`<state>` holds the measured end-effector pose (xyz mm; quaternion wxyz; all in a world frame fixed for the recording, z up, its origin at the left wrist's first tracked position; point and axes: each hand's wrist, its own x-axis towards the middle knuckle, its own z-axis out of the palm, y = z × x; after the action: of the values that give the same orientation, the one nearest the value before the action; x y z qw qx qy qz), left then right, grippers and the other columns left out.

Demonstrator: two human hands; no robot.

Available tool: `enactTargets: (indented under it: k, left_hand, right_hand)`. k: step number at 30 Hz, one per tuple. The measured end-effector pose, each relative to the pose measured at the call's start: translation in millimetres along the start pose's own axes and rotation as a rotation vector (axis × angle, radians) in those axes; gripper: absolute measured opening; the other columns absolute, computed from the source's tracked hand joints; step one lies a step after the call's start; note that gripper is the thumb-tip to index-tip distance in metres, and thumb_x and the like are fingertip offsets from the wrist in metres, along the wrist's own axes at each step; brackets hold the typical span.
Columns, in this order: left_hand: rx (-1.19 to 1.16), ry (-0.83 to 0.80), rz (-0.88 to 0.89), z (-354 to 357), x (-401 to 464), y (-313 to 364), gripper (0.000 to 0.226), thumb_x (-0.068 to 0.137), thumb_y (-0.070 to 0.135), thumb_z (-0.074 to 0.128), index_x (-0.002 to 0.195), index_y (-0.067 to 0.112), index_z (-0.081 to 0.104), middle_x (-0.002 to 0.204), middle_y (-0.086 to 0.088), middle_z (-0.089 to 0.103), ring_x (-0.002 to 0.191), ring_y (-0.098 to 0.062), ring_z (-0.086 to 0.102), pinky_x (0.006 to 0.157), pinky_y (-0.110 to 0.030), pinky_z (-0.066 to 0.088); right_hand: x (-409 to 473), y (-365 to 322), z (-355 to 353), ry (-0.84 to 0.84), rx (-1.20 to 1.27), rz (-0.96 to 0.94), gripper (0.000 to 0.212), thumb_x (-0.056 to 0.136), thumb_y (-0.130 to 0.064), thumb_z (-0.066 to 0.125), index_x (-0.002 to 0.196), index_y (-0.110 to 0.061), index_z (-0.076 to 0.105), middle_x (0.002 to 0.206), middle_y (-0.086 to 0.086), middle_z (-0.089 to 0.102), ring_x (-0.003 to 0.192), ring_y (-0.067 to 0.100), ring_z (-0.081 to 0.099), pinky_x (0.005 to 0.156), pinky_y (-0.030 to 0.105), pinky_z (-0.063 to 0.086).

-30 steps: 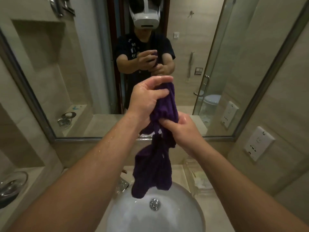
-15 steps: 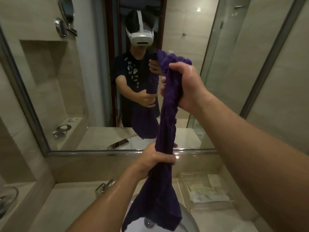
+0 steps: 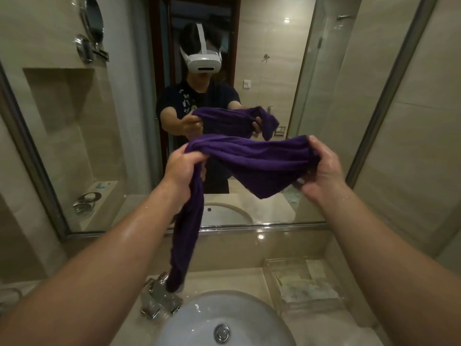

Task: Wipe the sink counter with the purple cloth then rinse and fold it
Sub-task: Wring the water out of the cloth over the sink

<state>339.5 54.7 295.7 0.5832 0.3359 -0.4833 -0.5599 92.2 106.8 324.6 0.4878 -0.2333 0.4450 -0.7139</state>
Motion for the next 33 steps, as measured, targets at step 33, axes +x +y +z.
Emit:
enactTargets:
  k: [33]
  left_hand:
    - [0.316, -0.251, 0.138, 56.8, 12.6, 89.6, 0.029, 0.085, -0.008, 0.054, 0.109, 0.008, 0.058, 0.077, 0.001, 0.057, 0.074, -0.02, 0.058, 0.079, -0.034, 0.05]
  right_hand:
    - [-41.7, 202.3, 6.4, -0.127, 0.536, 0.64, 0.048, 0.081, -0.016, 0.061, 0.128, -0.002, 0.064, 0.115, 0.024, 0.066, 0.098, 0.041, 0.064, 0.104, 0.047, 0.047]
